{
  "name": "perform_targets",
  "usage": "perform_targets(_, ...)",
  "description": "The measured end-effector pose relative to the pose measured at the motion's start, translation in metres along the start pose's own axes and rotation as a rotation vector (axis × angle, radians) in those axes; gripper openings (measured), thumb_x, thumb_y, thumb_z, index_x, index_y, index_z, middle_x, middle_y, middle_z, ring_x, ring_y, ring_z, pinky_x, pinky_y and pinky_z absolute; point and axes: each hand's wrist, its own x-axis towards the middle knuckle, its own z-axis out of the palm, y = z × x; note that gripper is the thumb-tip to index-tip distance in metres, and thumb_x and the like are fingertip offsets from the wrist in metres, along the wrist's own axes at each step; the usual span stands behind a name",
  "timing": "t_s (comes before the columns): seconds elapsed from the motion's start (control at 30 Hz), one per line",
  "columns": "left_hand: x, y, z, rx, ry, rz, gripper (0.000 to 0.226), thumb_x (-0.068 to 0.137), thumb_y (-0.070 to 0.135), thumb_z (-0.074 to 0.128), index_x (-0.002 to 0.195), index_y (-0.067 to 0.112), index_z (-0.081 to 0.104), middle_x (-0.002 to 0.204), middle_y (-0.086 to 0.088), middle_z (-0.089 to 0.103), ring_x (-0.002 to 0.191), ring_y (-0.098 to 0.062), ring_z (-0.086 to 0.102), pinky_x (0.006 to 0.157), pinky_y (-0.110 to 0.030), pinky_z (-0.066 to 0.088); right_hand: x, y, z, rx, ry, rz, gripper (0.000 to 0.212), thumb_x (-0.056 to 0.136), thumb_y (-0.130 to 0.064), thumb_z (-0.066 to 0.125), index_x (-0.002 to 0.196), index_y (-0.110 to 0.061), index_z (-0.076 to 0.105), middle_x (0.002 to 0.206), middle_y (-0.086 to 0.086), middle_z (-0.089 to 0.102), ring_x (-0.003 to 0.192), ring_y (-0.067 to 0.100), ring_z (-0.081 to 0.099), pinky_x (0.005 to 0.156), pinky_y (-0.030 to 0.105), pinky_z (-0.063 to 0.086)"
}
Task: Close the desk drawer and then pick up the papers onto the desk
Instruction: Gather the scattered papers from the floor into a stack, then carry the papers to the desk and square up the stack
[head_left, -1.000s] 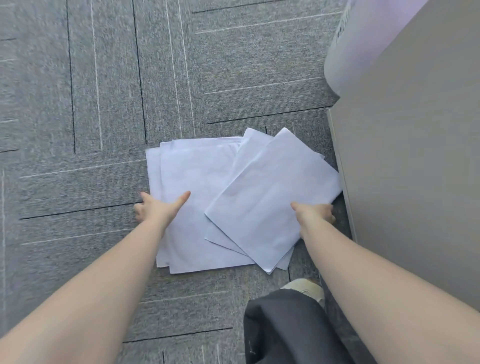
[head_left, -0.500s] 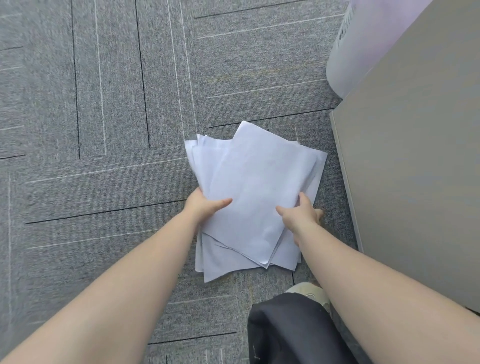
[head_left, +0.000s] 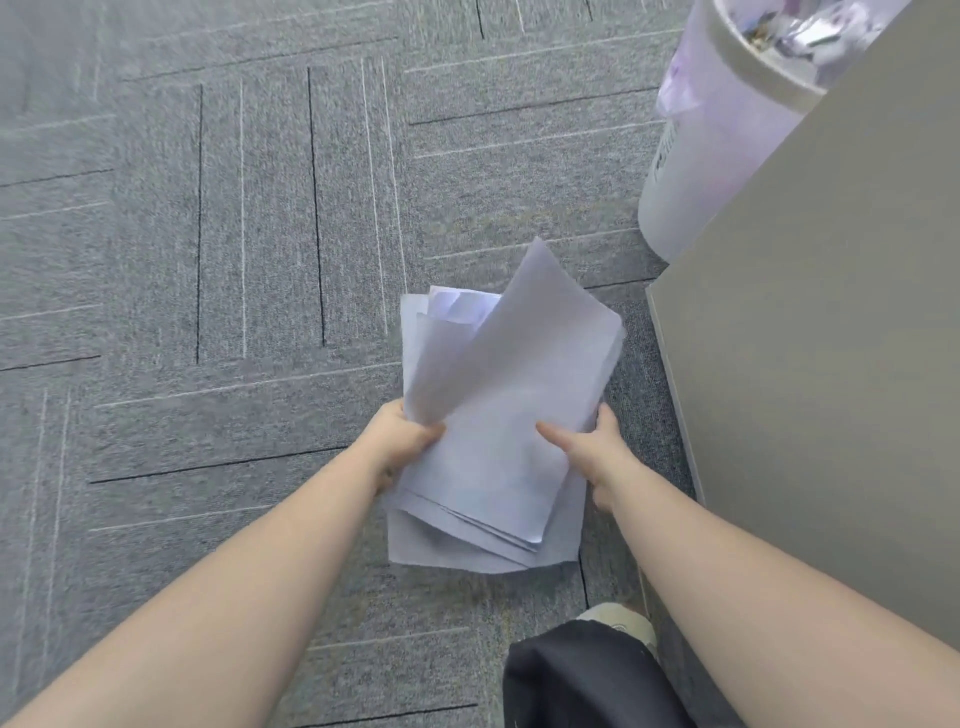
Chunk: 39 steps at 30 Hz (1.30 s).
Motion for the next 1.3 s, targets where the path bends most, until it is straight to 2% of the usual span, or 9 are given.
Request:
perform_targets(0.07, -0.011, 0.026, -0.015, -0.008, -0.036, 0.048, 0.022, 0.083, -0.003, 0.061, 0.076, 0.017, 0.064, 0.065, 0.008, 0.069, 0.047, 0.000, 0.064, 0.050, -0.015, 0.056, -0.010, -0.024, -0.006, 0.038, -0.018, -0.027, 0.096, 0.077, -0.022, 0.077, 0.151, -0.016, 0.016, 0.147, 0.004, 0.045, 0.125, 0.022, 0.049, 0.097, 0.032, 0.035)
perform_targets(0.17, -0.029, 0.073, -0.038, -0.073, -0.081, 0.123, 0.018, 0.081, -0.005, 0.064, 0.084, 0.013, 0.066, 0.084, -0.004, 0.071, 0.063, -0.011, 0.069, 0.073, -0.032, 0.060, -0.033, -0.071, -0.012, 0.105, -0.043, -0.084, 0.103, 0.075, -0.025, 0.079, 0.153, -0.017, 0.011, 0.149, 0.002, 0.041, 0.133, 0.025, 0.045, 0.102, 0.038, 0.036)
perform_targets(0.33, -0.080, 0.159, -0.074, -0.193, -0.120, 0.270, 0.017, 0.079, -0.007, 0.065, 0.081, 0.009, 0.068, 0.064, 0.002, 0.076, 0.058, -0.012, 0.071, 0.058, -0.025, 0.061, -0.087, -0.152, -0.018, 0.244, -0.159, -0.203, 0.057, 0.075, -0.012, 0.078, 0.127, -0.008, 0.055, 0.114, 0.010, 0.070, 0.089, 0.024, 0.070, 0.059, 0.027, 0.054)
perform_targets(0.53, -0.166, 0.247, -0.123, -0.218, -0.062, 0.454, 0.012, 0.071, 0.000, 0.075, 0.074, 0.011, 0.071, 0.061, 0.002, 0.075, 0.056, -0.013, 0.069, 0.051, -0.023, 0.057, -0.186, -0.253, -0.025, 0.214, -0.256, -0.450, 0.025, 0.079, 0.001, 0.069, 0.104, -0.006, 0.068, 0.091, 0.009, 0.073, 0.071, 0.019, 0.070, 0.079, 0.033, 0.055)
perform_targets(0.7, -0.247, 0.301, -0.150, -0.297, -0.019, 0.590, 0.009, 0.075, -0.004, 0.070, 0.079, 0.004, 0.069, 0.065, -0.004, 0.075, 0.053, -0.013, 0.070, 0.054, -0.025, 0.060, -0.276, -0.315, -0.036, 0.129, -0.248, -0.640, 0.016, 0.079, -0.002, 0.070, 0.091, -0.012, 0.072, 0.077, -0.002, 0.078, 0.065, 0.013, 0.072, 0.074, 0.031, 0.056)
perform_targets(0.87, -0.333, 0.337, -0.162, -0.382, -0.044, 0.766, 0.013, 0.075, -0.006, 0.069, 0.083, 0.005, 0.070, 0.069, -0.004, 0.075, 0.056, -0.015, 0.071, 0.060, -0.029, 0.062, -0.371, -0.356, -0.049, 0.109, -0.159, -0.817, 0.017, 0.079, 0.006, 0.068, 0.089, -0.008, 0.070, 0.057, -0.007, 0.073, 0.048, 0.005, 0.068, 0.050, 0.019, 0.056)
perform_targets(0.97, -0.385, 0.353, -0.160, -0.424, -0.062, 0.874, 0.014, 0.075, -0.004, 0.069, 0.085, 0.006, 0.069, 0.069, -0.004, 0.076, 0.056, -0.015, 0.071, 0.052, -0.025, 0.059, -0.434, -0.372, -0.060, 0.117, -0.076, -0.932, 0.016, 0.079, 0.007, 0.067, 0.085, -0.008, 0.069, 0.070, 0.001, 0.072, 0.049, 0.006, 0.066, 0.059, 0.023, 0.057)
perform_targets(1.1, -0.454, 0.386, -0.143, -0.513, -0.063, 1.007, 0.015, 0.074, -0.003, 0.070, 0.082, 0.010, 0.069, 0.065, 0.000, 0.076, 0.056, -0.015, 0.071, 0.050, -0.024, 0.057, -0.518, -0.386, -0.091, 0.175, 0.069, -1.084, 0.025, 0.075, -0.003, 0.072, 0.100, 0.000, 0.070, 0.094, 0.015, 0.073, 0.079, 0.029, 0.069, 0.084, 0.044, 0.056)
perform_targets(1.3, -0.565, 0.434, -0.079, -0.470, -0.186, 1.183, 0.019, 0.071, 0.001, 0.074, 0.089, 0.005, 0.071, 0.076, -0.005, 0.076, 0.069, -0.024, 0.071, 0.078, -0.039, 0.058, -0.629, -0.383, -0.189, 0.252, 0.228, -1.254, 0.024, 0.075, -0.001, 0.071, 0.099, -0.007, 0.069, 0.086, 0.008, 0.071, 0.067, 0.018, 0.065, 0.064, 0.028, 0.056)
